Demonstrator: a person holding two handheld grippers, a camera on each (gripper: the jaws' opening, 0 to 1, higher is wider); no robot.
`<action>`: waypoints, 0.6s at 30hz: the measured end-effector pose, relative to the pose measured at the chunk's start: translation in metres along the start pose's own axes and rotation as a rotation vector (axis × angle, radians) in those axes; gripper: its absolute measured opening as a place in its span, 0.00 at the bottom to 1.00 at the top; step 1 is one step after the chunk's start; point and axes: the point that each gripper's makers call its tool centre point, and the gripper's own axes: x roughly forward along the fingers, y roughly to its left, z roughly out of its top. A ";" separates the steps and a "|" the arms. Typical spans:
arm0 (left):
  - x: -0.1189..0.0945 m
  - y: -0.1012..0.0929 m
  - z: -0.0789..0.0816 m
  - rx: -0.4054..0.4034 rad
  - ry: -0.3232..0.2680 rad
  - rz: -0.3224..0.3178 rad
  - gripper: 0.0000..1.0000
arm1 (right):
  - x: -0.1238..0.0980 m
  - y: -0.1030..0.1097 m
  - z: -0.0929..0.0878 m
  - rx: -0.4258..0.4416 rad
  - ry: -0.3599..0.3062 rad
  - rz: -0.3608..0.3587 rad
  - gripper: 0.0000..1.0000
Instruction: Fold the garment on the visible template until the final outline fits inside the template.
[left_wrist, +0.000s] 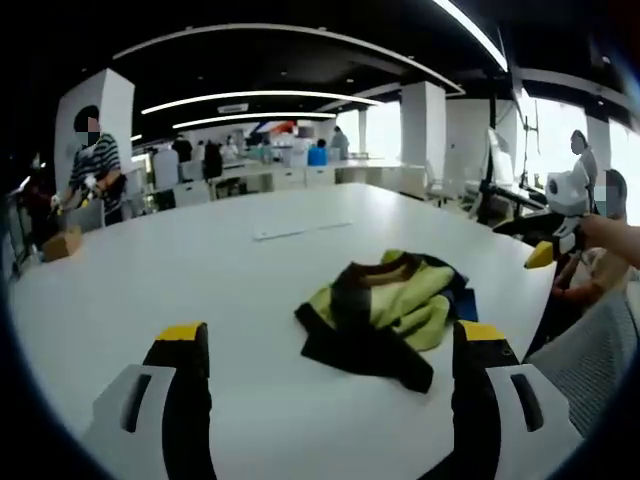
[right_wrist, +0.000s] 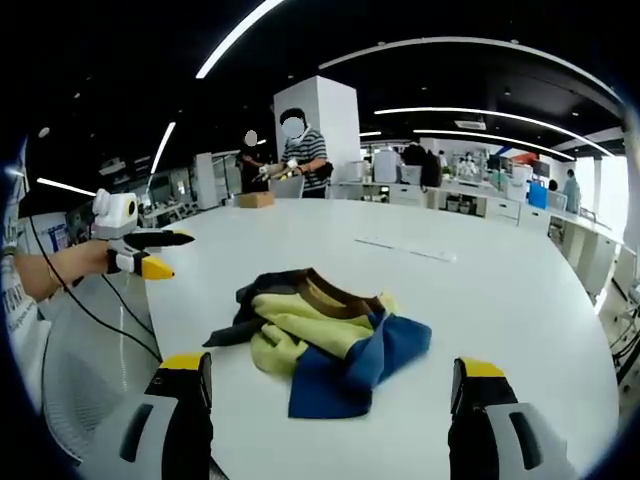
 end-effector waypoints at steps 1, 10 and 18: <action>0.000 0.001 0.000 -0.001 -0.001 0.000 0.98 | 0.000 0.000 0.000 0.000 0.000 0.000 0.99; -0.001 0.000 0.002 0.000 -0.003 -0.003 0.98 | -0.001 -0.001 0.003 -0.003 -0.007 0.003 0.99; -0.003 0.000 0.001 -0.002 0.001 -0.008 0.98 | -0.002 0.001 0.005 -0.005 -0.009 0.007 0.99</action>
